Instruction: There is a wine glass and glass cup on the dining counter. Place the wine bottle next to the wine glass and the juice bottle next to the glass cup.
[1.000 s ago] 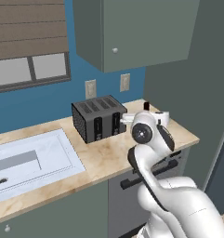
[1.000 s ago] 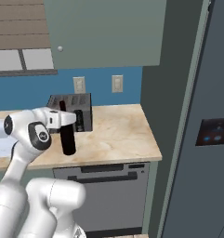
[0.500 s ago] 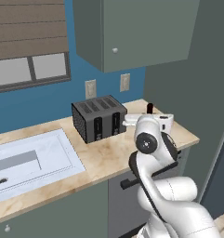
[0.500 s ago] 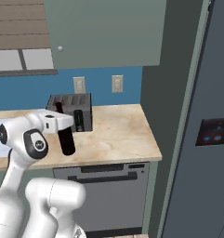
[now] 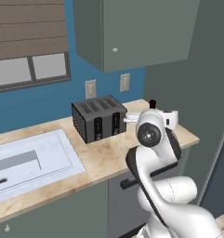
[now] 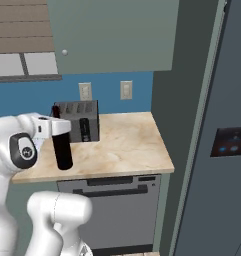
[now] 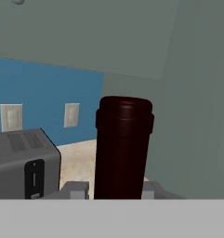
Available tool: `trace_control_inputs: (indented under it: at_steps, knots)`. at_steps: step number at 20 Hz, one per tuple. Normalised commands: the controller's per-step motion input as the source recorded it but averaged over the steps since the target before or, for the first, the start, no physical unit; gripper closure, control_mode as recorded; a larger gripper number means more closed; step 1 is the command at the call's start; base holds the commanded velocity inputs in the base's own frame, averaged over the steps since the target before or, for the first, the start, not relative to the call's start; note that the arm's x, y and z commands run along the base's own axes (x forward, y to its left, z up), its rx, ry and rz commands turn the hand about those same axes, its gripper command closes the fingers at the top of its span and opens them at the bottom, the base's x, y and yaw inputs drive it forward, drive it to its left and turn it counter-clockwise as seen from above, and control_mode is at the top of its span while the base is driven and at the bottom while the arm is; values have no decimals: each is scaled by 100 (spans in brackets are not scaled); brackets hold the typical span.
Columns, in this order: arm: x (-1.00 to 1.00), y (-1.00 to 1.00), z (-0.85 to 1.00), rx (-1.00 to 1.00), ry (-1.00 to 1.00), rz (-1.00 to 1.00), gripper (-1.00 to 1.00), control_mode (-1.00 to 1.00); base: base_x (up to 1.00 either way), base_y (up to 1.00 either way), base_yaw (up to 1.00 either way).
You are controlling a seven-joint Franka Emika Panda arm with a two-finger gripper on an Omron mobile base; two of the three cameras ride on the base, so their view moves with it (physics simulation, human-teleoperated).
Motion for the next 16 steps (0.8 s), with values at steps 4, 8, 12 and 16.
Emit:
trace_control_inputs:
  at_steps: [4,8,12,16]
  knots:
    - [-5,1,0,0,1,0,100,-100,0,0,0]
    - [0,0,0,0,0,0,100,-100,0,0,0]
    - [0,0,0,0,0,0,100,-100,0,0,0]
    - [0,0,0,0,0,0,100,-100,0,0,0]
